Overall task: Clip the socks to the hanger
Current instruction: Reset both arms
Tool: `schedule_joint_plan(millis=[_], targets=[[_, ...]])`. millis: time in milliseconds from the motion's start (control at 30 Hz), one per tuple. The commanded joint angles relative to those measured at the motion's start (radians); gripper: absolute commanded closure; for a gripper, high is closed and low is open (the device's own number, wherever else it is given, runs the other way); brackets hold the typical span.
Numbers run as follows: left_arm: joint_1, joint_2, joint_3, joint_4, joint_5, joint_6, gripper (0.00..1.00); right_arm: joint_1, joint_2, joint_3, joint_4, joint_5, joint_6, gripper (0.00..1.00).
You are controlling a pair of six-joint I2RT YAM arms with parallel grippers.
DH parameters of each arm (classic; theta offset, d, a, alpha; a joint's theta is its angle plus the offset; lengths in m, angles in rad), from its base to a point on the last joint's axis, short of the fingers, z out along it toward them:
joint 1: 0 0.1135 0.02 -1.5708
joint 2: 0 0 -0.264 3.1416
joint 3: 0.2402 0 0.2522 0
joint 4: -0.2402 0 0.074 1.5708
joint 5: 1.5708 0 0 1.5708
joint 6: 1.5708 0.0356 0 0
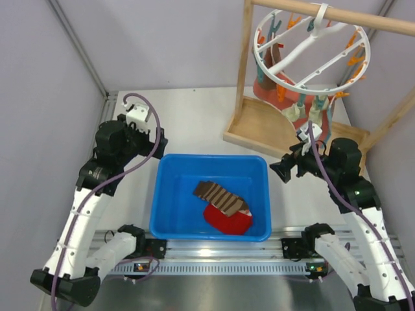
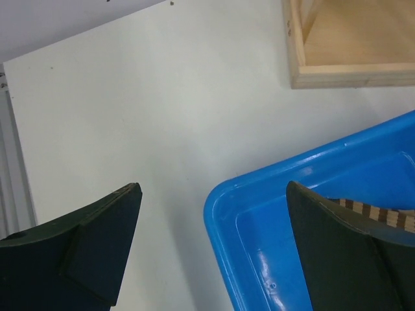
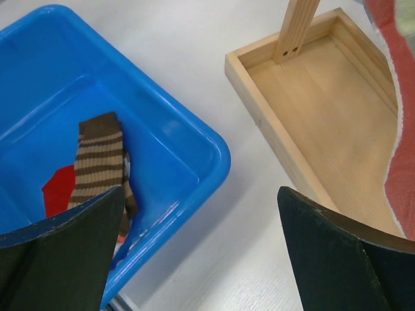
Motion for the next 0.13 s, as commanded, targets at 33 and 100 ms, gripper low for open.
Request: schedule_joint_plan(millis=[33,100], targets=[[0.037,-0.074,-0.053,0.029,0.005,0.019,0.02,0.028,-0.017,-0.003,0.035,0.034,-0.043,0.0],[0.043,-0.079,-0.055,0.025,0.024,0.024,0.02,0.03,-0.023,-0.007,0.038,0.032,-0.043,0.0]])
